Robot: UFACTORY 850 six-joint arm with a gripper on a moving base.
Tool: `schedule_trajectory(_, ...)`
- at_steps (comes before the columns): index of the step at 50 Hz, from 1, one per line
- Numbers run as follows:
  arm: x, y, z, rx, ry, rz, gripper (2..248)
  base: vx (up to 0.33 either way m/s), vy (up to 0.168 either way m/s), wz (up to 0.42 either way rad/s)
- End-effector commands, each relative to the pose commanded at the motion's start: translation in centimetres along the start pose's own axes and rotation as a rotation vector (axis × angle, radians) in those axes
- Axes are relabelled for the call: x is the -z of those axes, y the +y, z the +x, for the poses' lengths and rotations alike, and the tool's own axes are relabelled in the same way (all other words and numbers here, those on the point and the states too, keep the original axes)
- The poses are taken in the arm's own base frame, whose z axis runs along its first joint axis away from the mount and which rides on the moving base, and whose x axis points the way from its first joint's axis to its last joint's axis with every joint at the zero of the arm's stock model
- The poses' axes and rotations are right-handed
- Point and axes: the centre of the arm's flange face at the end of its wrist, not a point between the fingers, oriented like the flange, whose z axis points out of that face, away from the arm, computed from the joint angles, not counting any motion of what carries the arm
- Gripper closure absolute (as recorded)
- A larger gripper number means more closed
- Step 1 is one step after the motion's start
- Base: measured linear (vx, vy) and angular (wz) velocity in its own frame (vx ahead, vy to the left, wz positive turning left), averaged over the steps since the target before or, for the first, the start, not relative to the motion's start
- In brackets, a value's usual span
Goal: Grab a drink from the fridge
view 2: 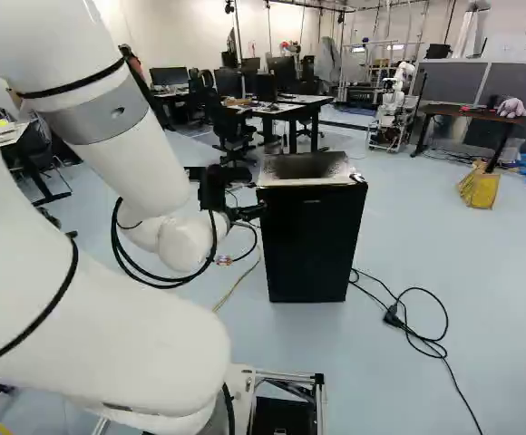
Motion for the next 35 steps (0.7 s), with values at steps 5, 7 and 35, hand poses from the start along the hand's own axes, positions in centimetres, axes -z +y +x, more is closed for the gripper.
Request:
schedule_trajectory(5,-0.2,-0.2,0.1,-0.004,-0.001,0.001,3,0.0,0.0,0.0)
schedule_trajectory(7,-0.3,-0.3,0.2,-0.006,-0.002,0.001,3,0.0,0.0,0.0)
schedule_trajectory(35,-2.1,-2.2,1.1,-0.04,0.006,0.0,3,0.0,0.0,0.0)
